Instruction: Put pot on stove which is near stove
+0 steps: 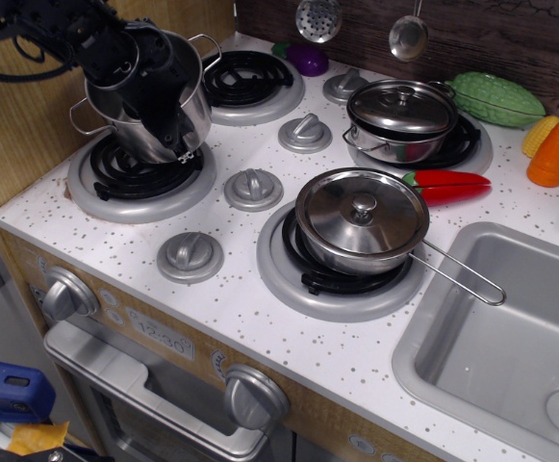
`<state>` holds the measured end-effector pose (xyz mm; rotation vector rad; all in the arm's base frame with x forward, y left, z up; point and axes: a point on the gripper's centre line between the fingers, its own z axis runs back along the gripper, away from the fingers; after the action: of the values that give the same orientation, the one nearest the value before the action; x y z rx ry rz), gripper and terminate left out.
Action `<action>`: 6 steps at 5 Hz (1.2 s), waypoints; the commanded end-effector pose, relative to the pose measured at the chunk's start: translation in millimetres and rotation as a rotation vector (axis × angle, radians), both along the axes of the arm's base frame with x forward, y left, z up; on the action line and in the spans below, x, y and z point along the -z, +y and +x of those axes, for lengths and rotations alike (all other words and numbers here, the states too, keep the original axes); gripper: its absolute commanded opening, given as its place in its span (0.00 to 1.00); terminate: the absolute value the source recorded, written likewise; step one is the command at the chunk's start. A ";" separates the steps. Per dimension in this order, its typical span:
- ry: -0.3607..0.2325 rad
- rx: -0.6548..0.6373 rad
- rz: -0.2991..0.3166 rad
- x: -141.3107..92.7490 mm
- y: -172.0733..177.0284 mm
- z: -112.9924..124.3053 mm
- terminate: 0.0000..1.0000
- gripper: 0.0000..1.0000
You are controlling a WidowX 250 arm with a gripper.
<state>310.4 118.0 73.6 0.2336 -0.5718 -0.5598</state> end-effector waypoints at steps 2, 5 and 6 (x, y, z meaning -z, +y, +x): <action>-0.005 -0.062 -0.014 -14.1 3.2 -9.9 0.00 0.00; 0.015 -0.059 -0.024 -3.3 13.2 -8.1 0.00 1.00; 0.015 -0.059 -0.024 -3.3 13.2 -8.1 0.00 1.00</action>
<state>296.7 125.5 65.0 0.1925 -0.5261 -0.4979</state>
